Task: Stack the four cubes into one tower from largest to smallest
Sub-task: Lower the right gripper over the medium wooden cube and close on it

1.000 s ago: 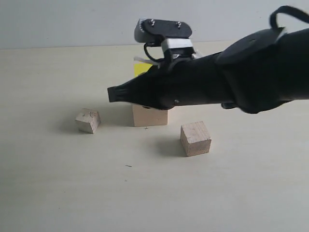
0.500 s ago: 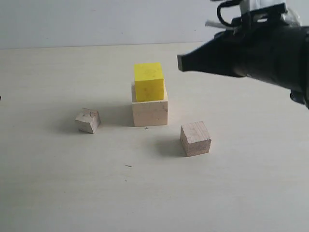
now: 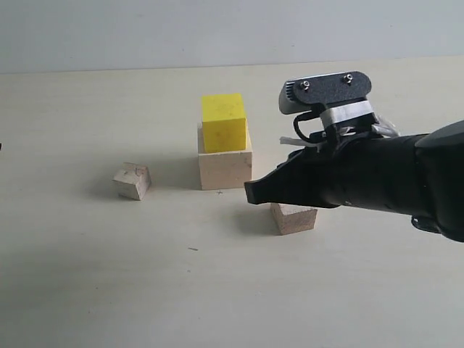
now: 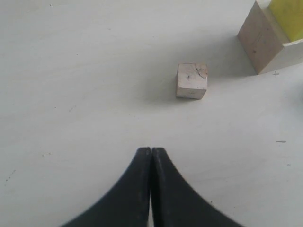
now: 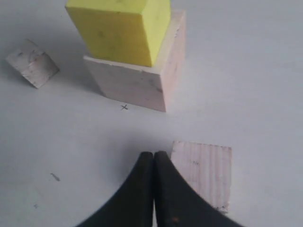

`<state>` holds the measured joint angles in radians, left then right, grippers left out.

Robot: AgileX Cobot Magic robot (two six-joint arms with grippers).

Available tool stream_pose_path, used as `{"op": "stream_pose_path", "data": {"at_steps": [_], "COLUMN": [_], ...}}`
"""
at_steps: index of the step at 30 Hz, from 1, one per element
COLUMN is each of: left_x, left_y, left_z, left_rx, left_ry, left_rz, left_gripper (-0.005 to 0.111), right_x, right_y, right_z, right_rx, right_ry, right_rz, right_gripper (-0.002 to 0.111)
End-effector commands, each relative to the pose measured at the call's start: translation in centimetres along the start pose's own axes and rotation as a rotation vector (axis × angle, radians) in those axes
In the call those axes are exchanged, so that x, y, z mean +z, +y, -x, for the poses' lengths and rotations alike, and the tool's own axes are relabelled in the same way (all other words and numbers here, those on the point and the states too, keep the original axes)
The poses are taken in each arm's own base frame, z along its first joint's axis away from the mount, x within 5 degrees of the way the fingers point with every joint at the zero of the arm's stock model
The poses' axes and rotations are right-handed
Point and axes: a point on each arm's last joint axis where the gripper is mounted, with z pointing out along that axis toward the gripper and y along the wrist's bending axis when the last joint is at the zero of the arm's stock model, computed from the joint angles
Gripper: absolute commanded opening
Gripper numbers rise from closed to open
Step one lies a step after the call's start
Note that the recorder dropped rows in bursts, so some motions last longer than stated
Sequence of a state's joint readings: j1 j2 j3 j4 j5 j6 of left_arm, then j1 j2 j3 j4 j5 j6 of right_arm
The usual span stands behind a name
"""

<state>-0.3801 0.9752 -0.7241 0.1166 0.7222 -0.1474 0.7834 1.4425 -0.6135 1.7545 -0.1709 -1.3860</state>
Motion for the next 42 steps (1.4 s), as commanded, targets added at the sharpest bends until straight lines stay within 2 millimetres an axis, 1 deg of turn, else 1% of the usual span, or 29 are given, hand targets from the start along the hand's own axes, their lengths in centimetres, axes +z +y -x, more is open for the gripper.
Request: {"op": "stream_pose_path", "data": {"at_steps": [1,2,4,7,12,14,16,20,25,28,33,42], "left_x": [0.0,0.0,0.0,0.0,0.0,0.0,0.0,0.0,0.0,0.0,0.0,0.0], "left_y": [-0.1,-0.1,-0.1,-0.1,-0.2,-0.2,-0.2,-0.2,-0.2,-0.2,-0.2,-0.2], "left_z": [0.0,0.0,0.0,0.0,0.0,0.1,0.1,0.2,0.2,0.1,-0.2,-0.2], "left_rx": [-0.019,-0.024,-0.028,-0.040,-0.042,-0.044,-0.044,-0.045,-0.047,-0.049,-0.050,-0.050], "left_ry": [-0.012,-0.012,-0.011,-0.011,-0.011,-0.015,-0.020,-0.028,-0.028,-0.023,0.010,0.017], "left_rz": [-0.013,-0.017,-0.020,-0.020,-0.023,-0.025,-0.026,-0.028,-0.029,-0.030,-0.027,-0.026], "left_gripper": [0.003,0.003,0.003,0.003,0.003,0.003,0.003,0.003,0.003,0.003,0.003,0.003], "right_x": [0.0,0.0,0.0,0.0,0.5,1.0,1.6,3.0,4.8,5.6,6.1,7.0], "right_y": [-0.8,-0.9,-0.9,-0.9,-0.9,-1.0,-1.2,-1.5,-0.9,-0.8,-1.0,-0.9], "right_z": [0.0,0.0,0.0,0.0,-0.3,-0.6,-1.1,-1.3,-0.7,-0.6,-0.9,-1.8], "right_rx": [-0.043,-0.051,-0.074,-0.086,-0.101,-0.095,-0.069,-0.063,-0.067,-0.050,-0.049,-0.029], "right_ry": [-0.010,-0.011,-0.010,-0.010,0.011,0.030,0.052,0.081,0.093,0.100,0.112,0.153], "right_rz": [-0.082,-0.090,-0.090,-0.090,-0.102,-0.110,-0.140,-0.196,-0.202,-0.206,-0.236,-0.221], "right_gripper": [0.000,0.001,0.005,0.018,0.051,0.060,0.066,0.068,0.068,0.068,0.068,0.068]}}
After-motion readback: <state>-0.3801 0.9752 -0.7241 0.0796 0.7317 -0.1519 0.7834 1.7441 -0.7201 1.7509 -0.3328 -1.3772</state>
